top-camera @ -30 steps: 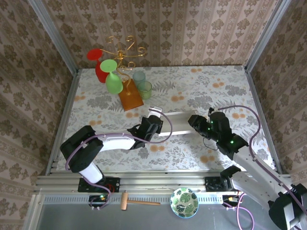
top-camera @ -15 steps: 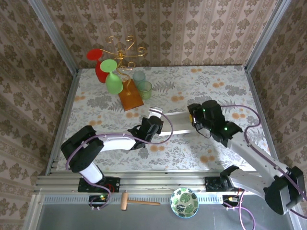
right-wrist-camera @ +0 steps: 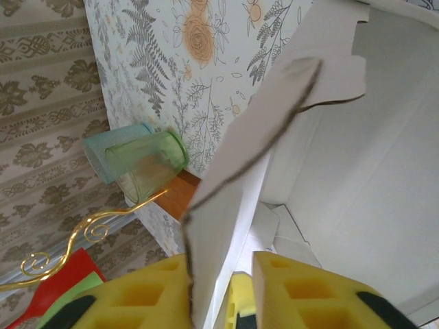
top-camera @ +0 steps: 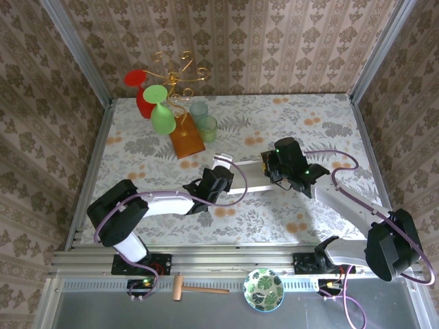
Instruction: Fold the paper box
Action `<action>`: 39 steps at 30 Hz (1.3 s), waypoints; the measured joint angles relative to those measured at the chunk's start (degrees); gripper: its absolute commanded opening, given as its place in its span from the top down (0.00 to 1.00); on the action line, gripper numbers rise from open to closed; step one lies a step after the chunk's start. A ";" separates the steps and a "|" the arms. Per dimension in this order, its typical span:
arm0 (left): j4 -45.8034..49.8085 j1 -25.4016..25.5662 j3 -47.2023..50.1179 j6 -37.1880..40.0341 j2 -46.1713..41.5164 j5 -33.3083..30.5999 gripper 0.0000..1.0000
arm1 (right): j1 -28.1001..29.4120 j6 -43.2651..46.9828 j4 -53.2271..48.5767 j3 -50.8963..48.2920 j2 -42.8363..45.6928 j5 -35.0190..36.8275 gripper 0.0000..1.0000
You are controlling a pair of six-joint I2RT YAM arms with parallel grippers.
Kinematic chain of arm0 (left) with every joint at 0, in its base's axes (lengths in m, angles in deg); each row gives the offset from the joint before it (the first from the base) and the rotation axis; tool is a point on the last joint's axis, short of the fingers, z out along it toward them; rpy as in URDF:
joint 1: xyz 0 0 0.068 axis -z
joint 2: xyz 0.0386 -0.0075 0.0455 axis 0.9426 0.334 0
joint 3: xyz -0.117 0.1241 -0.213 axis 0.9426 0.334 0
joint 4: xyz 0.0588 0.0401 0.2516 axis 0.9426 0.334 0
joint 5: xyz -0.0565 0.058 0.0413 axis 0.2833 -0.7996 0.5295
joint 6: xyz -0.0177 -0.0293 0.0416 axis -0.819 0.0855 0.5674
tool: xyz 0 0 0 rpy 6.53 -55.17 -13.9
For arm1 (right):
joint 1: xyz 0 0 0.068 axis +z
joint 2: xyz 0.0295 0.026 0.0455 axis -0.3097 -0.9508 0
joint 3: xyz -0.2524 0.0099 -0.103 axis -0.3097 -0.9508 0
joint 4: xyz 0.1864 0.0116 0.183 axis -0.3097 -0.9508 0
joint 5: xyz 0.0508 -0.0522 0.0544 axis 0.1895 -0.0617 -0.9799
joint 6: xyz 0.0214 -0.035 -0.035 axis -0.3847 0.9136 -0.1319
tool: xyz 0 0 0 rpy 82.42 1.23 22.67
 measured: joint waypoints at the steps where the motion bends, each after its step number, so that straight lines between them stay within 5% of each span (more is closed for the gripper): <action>1: 0.00 0.00 0.00 -0.02 0.00 0.00 1.00 | 0.02 -0.22 0.07 -0.02 0.00 0.02 0.84; 4: 0.00 0.00 0.00 0.00 0.00 0.00 0.99 | 0.07 -0.72 0.94 -0.50 0.00 0.04 0.93; 8: 0.85 0.00 0.02 0.26 0.00 0.09 0.82 | 0.04 -1.64 2.43 -1.68 0.00 -0.02 1.00; 12: 3.30 0.00 0.33 0.13 -0.13 0.79 0.66 | 0.09 -1.99 2.60 -2.91 0.00 -0.02 1.00; 16: 5.64 0.00 1.84 -0.57 -2.97 2.58 0.61 | 0.09 -1.99 2.60 -3.85 0.00 -0.02 1.00; 24: 12.39 -0.52 2.78 -6.97 -19.65 10.36 0.61 | 0.09 -1.99 3.50 -5.60 0.07 -0.04 1.00; 28: 16.87 -4.70 2.43 -13.99 -25.55 15.63 0.62 | 0.09 -1.99 3.61 -5.81 0.11 -0.07 1.00; 33: 20.83 -15.50 -0.09 -24.39 -22.97 25.49 0.69 | 0.09 -1.90 4.46 -7.15 0.11 -0.55 1.00; 39: 19.45 -20.50 -4.87 -31.91 -12.11 37.07 0.68 | 0.09 -0.98 4.87 -9.42 0.11 -1.27 1.00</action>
